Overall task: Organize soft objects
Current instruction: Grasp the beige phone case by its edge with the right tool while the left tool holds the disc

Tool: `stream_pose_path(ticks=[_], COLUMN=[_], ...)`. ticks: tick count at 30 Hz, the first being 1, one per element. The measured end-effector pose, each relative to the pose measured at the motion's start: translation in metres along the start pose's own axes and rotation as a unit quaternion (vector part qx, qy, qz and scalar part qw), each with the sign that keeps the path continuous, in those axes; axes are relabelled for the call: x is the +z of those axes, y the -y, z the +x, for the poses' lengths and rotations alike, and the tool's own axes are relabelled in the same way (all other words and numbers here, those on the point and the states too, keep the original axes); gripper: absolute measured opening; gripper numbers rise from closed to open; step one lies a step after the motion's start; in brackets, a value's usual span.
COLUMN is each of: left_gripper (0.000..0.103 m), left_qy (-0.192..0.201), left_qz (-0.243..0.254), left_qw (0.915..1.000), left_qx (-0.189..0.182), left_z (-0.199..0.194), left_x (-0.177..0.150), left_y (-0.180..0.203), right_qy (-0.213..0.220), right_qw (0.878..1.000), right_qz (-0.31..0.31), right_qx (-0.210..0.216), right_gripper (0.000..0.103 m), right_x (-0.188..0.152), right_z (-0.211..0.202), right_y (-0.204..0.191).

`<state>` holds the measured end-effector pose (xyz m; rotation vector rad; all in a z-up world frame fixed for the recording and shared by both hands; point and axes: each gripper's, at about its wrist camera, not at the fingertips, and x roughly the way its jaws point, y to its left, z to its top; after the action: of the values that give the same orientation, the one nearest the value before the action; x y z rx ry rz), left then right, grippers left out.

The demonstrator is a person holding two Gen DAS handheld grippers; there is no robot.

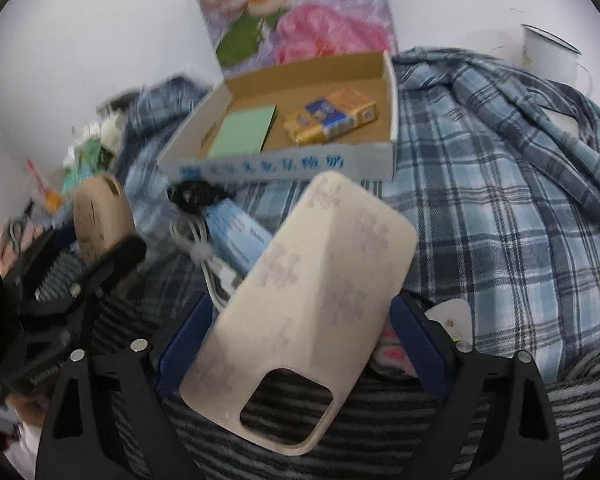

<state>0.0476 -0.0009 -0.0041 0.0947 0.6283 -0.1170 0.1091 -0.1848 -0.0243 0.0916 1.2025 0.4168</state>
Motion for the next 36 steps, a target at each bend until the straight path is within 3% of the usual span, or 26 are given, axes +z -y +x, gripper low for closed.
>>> stream_pose_path(ticks=[5,9,12,17,19,21,25,30,36], left_gripper=[0.080,0.080,0.080,0.080,0.080,0.080,0.080,0.080,0.080], left_qy=[0.002,-0.002,-0.003,-0.005,-0.006,-0.004,-0.004,-0.001,0.008], left_qz=[0.008,0.005,0.004,-0.001,0.000,0.000,-0.001,0.001,-0.002], left_qw=[1.0000,1.0000,1.0000,1.0000,1.0000,1.0000,1.0000,1.0000,0.9998], left_qx=[-0.001,-0.003,-0.004,-0.006,-0.006,-0.006,-0.006,-0.007,-0.016], left_z=[-0.001,0.001,0.001,0.002,0.002,0.002,0.002,0.002,-0.001], left_x=[0.000,-0.001,0.000,0.000,0.000,0.000,0.000,0.000,0.001], left_y=[0.003,0.002,0.002,0.001,0.000,0.000,0.001,0.002,0.001], right_qy=[-0.050,-0.065,-0.062,-0.031,0.000,0.017,0.026,0.029,0.081], right_qw=[0.999,0.997,0.996,0.998,0.998,0.997,0.997,0.995,0.985], right_qz=[-0.013,-0.033,-0.057,-0.036,-0.035,-0.028,-0.051,-0.091,-0.141], right_qx=[0.017,0.010,0.000,0.038,0.058,0.063,0.045,-0.009,-0.052], right_gripper=[0.096,0.099,0.081,0.068,0.040,0.030,0.026,0.009,0.009], right_x=[0.017,0.020,0.019,0.012,0.011,0.013,0.012,0.014,0.007], right_z=[0.017,0.024,0.021,0.006,-0.010,-0.023,-0.031,-0.031,-0.047], right_y=[0.006,0.000,-0.005,0.007,0.008,0.010,0.010,0.008,-0.004])
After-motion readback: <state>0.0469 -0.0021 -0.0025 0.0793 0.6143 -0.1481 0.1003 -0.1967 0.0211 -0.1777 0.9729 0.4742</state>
